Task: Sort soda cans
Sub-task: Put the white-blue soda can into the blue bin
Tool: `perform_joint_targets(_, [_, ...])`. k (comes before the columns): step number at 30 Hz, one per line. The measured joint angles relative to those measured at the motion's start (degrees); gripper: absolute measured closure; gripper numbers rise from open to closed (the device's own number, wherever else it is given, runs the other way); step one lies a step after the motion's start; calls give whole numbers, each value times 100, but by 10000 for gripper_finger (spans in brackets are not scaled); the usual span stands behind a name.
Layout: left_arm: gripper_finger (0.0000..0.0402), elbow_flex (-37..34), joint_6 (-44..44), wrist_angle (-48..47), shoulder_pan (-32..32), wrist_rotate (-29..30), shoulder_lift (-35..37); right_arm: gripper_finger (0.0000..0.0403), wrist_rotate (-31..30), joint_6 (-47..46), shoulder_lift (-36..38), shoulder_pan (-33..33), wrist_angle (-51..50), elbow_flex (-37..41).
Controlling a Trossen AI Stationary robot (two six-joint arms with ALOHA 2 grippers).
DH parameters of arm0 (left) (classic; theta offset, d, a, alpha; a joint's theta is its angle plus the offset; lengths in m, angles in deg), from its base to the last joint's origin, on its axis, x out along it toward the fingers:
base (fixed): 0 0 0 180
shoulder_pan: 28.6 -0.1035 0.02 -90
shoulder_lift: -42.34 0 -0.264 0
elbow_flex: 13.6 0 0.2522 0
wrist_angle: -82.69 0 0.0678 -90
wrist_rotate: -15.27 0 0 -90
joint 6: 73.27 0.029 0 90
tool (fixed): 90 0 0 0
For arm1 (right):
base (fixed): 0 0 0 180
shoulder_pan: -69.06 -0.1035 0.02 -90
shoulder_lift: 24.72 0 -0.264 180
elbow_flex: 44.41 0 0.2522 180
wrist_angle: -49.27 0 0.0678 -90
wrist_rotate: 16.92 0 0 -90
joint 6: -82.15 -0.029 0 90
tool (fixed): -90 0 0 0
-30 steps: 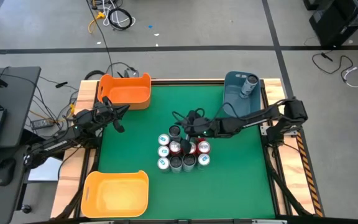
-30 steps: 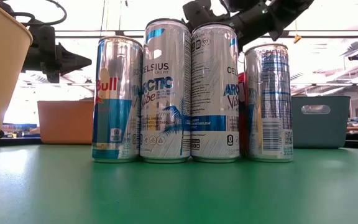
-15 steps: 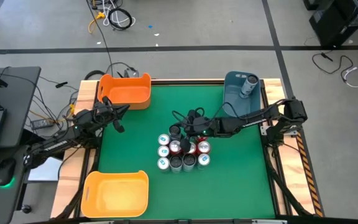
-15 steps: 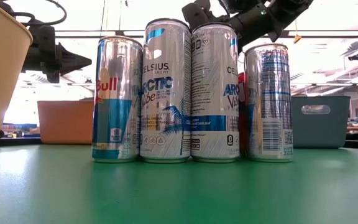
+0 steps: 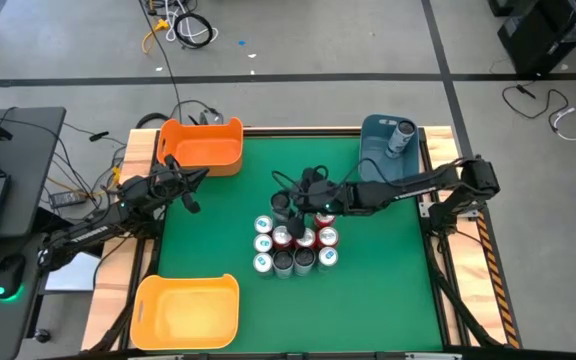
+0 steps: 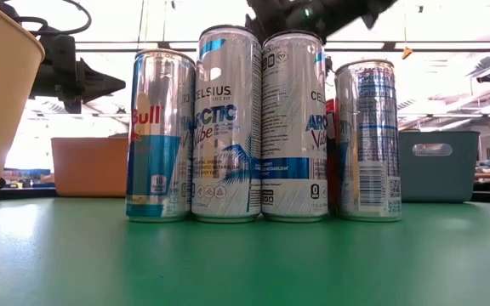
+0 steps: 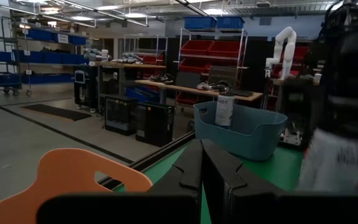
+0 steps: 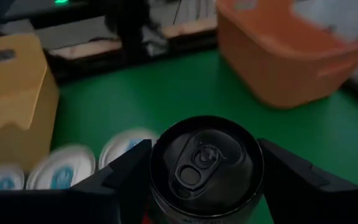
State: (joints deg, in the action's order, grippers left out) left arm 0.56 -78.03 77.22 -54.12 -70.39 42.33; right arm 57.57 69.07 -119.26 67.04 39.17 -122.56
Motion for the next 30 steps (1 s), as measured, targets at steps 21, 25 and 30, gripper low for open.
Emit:
perform_joint_targets(21, [391, 1, -1, -1, 1, -1, 1, 158, -3792, -1056, 2462, 904, -4401, -765])
perform_joint_targets(25, [391, -1, -1, 1, 1, -1, 0, 158, -4035, -1454, 2861, 1292, -4053, 59])
perform_joint_targets(30, [391, -1, -1, -1, 0, -2, 0, 158, -4232, -1695, 3191, 1860, -2935, 1280])
